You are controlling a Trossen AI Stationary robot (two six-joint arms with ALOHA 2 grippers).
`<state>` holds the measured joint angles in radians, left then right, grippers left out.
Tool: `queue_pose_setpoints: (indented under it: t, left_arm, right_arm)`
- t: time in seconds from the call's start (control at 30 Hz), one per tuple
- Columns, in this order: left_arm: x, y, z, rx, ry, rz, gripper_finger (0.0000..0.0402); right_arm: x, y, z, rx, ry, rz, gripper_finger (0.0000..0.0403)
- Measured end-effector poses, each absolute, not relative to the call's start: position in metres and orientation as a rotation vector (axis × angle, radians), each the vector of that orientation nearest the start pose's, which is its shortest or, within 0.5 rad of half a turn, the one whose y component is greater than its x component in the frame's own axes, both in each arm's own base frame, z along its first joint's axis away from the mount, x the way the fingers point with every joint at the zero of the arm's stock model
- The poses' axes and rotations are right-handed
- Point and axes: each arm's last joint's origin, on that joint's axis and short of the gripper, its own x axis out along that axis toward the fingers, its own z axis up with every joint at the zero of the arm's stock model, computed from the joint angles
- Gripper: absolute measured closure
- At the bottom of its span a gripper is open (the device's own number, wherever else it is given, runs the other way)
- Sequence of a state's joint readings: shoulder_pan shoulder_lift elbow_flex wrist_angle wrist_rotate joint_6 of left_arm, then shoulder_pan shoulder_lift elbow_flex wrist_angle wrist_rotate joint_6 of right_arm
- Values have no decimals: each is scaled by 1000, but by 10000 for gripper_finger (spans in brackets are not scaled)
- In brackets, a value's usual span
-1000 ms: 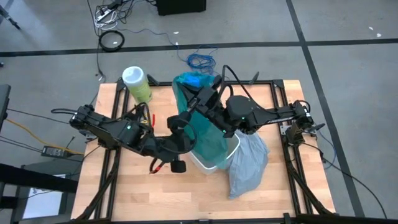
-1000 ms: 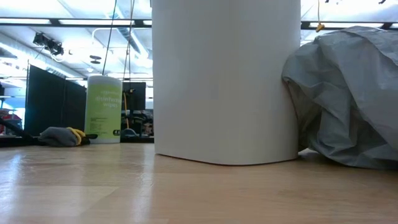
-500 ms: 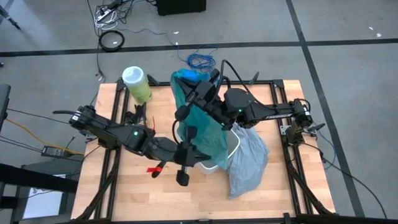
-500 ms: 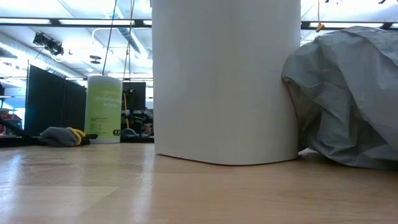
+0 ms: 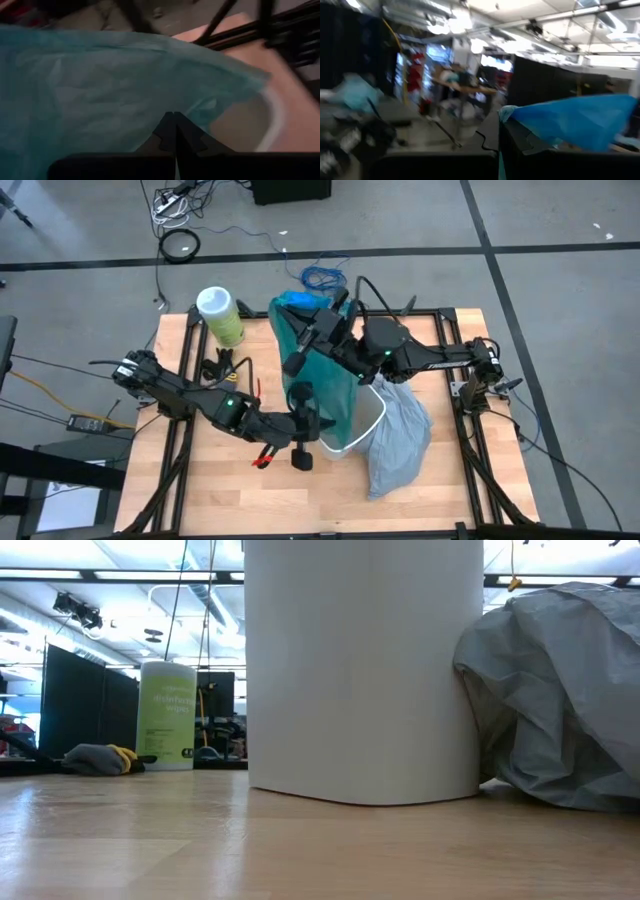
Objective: Place trash/remove bag and relplace
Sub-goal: Put the new dark blue trash bag into the trash bin
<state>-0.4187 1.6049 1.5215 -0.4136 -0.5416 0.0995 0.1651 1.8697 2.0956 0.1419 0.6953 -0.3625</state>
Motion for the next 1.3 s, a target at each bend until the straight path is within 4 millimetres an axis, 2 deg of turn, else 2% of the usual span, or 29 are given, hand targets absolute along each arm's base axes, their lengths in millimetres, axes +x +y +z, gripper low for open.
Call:
queue_pose_setpoints:
  t: [0.23,0.47,0.6,0.8,1.0,1.3]
  left_arm:
    - [330,-124,358,411,491,363,401]
    - [329,-120,355,407,530,341,401]
    - [320,-125,360,402,523,312,401]
    - [295,-130,395,377,441,262,401]
    - [263,-129,439,325,333,94,401]
    - [218,-120,463,315,288,22,401]
  right_arm:
    - [396,49,515,-163,-348,-527,403]
    - [392,63,517,-147,-356,-508,403]
    - [390,74,514,-138,-305,-553,403]
    - [386,93,511,-151,-262,-563,403]
    - [381,104,511,-158,-236,-603,403]
    - [359,157,506,-104,-157,-647,403]
